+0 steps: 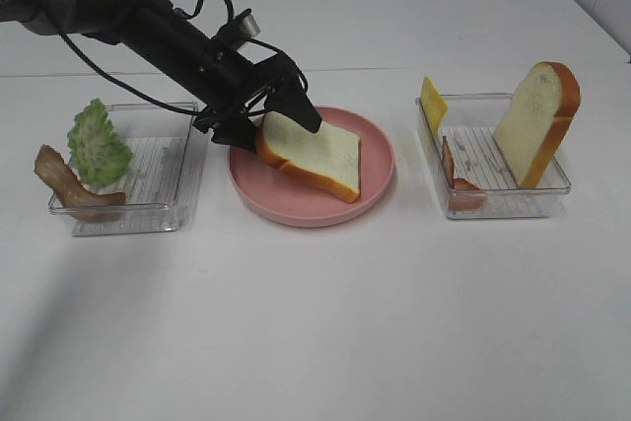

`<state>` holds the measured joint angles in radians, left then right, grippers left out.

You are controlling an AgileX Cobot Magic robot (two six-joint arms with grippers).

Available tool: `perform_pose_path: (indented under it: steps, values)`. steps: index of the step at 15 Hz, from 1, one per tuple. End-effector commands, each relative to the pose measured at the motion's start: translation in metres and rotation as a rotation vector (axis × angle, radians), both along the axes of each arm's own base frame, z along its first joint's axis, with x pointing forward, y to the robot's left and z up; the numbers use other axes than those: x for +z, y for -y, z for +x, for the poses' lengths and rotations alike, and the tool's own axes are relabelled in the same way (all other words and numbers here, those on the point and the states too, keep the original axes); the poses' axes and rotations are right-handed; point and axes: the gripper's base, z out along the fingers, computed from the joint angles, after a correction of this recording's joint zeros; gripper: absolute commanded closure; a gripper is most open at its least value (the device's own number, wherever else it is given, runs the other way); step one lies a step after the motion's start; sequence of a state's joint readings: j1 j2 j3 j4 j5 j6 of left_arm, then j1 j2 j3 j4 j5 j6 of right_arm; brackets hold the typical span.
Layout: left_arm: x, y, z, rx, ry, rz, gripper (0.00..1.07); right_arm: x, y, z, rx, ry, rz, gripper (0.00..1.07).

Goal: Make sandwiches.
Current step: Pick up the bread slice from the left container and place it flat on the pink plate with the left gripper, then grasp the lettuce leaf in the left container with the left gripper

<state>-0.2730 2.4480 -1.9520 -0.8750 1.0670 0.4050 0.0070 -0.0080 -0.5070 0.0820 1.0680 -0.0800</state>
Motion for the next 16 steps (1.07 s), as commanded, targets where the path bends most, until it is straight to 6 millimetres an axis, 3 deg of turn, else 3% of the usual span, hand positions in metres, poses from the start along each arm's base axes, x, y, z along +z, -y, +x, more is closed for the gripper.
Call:
perform_pose_path:
  steps: [1,5,6,9,11,16]
  values:
    - [0.014,0.005,-0.003,-0.056,0.068,0.08,0.25,0.0,0.0,-0.001,-0.004,0.018,-0.004,0.27]
    - [0.046,0.002,-0.003,-0.046,0.17,0.294,0.25,0.0,0.0,-0.001,-0.002,0.017,-0.001,0.27]
    - [0.046,0.002,-0.003,-0.046,0.17,0.294,0.25,0.0,0.0,-0.001,-0.002,0.017,-0.001,0.27]
    - [0.074,-0.005,0.001,-0.015,0.149,0.379,0.25,0.0,0.0,-0.001,-0.003,0.017,-0.002,0.27]
    - [0.113,-0.021,0.006,0.07,0.205,0.529,0.26,0.0,0.0,-0.001,-0.004,0.017,-0.004,0.27]
    - [0.155,-0.051,0.002,0.191,0.3,0.648,0.32,0.0,0.0,-0.001,-0.003,0.017,-0.003,0.27]
